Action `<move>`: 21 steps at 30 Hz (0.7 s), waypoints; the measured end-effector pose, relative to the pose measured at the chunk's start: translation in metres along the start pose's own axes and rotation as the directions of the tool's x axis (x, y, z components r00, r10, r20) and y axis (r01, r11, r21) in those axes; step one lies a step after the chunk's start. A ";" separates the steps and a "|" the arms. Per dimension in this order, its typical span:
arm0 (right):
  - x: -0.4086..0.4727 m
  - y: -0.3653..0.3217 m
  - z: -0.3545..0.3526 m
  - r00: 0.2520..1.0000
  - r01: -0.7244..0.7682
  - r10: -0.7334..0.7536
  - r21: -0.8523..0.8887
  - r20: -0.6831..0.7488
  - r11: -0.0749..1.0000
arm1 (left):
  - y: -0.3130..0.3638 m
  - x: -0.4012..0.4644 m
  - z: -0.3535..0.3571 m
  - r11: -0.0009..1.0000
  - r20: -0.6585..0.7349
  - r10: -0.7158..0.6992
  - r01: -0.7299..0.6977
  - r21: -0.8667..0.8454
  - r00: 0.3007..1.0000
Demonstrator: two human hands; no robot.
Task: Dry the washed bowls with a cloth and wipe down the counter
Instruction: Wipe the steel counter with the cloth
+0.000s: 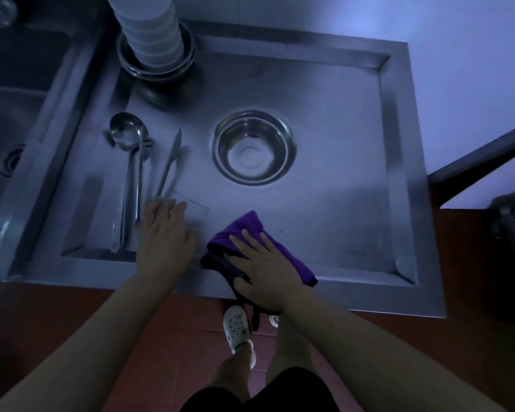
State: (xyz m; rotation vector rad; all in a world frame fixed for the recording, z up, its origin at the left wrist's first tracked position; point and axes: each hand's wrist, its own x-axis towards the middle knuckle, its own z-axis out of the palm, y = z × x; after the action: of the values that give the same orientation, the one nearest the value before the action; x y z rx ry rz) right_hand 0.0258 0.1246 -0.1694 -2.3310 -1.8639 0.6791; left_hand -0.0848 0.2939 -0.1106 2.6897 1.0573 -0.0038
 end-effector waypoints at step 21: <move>-0.105 0.115 -0.014 0.712 -0.702 0.701 -0.005 -0.046 0.712 | 0.064 -0.004 0.022 0.962 0.155 0.262 -0.270 0.033 0.953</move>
State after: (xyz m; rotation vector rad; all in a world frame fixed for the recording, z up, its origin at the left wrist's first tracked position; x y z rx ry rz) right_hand 0.1185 -0.0008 -0.1641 -3.0348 -0.8911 0.6394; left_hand -0.0431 0.2410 -0.1163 2.8068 0.6546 -0.1843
